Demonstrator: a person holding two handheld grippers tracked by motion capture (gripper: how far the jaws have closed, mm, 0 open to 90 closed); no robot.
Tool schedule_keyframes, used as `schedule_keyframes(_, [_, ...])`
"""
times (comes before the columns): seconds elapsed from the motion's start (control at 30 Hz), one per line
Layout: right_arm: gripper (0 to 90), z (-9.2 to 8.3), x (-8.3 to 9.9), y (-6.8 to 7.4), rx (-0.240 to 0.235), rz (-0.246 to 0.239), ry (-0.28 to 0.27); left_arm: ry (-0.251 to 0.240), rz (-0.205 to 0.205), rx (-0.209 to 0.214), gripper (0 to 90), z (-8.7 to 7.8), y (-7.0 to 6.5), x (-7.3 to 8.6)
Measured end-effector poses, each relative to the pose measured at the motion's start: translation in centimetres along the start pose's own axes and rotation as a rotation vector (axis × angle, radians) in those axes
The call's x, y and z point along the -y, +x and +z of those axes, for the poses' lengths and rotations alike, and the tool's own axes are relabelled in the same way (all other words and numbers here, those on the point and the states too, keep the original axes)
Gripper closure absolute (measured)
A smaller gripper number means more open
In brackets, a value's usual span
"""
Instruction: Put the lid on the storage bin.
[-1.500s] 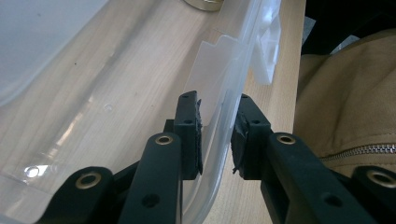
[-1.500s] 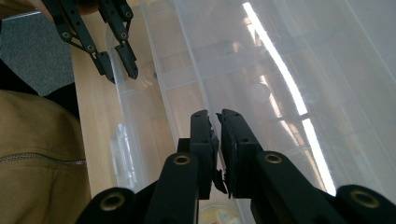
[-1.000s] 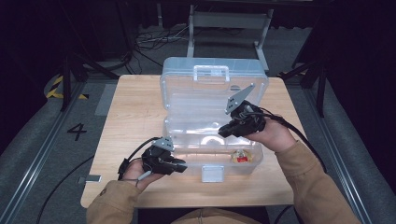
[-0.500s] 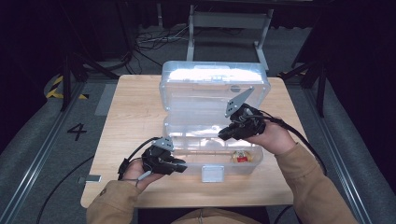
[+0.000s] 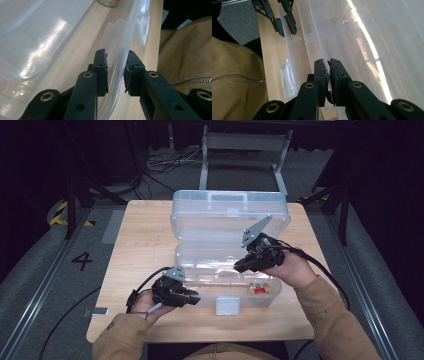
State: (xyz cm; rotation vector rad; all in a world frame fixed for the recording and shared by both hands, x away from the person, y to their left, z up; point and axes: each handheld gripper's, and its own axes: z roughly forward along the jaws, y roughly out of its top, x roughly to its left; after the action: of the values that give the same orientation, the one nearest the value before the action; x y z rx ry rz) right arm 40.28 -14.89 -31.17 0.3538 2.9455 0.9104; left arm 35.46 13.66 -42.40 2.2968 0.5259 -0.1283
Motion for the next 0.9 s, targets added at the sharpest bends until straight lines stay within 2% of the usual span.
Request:
schedule_keyframes(0.3, [84.7, 0.0, 0.0, 0.0, 0.003, 0.004, -0.003, 0.0, -0.005, -0.002, 73.6, 0.0, 0.0, 0.0])
schedule_keyframes(0.53, [84.9, 0.0, 0.1, 0.0, 0.002, 0.014, -0.018, -0.002, -0.018, 0.038, 64.8, -0.2, -0.1, -0.2])
schedule_keyframes(0.67, [84.8, 0.0, 0.2, 0.0, 0.002, 0.017, -0.022, -0.022, -0.025, 0.046, 63.7, -1.3, -0.1, -0.2])
schedule_keyframes(0.73, [84.8, 0.0, 0.2, 0.0, 0.002, 0.019, -0.023, -0.036, -0.02, 0.035, 61.5, -2.1, -0.2, -0.3])
schedule_keyframes(0.9, [84.7, 0.0, 0.2, 0.0, 0.001, 0.024, -0.027, -0.114, -0.017, 0.017, 62.0, -4.5, -0.2, -0.7])
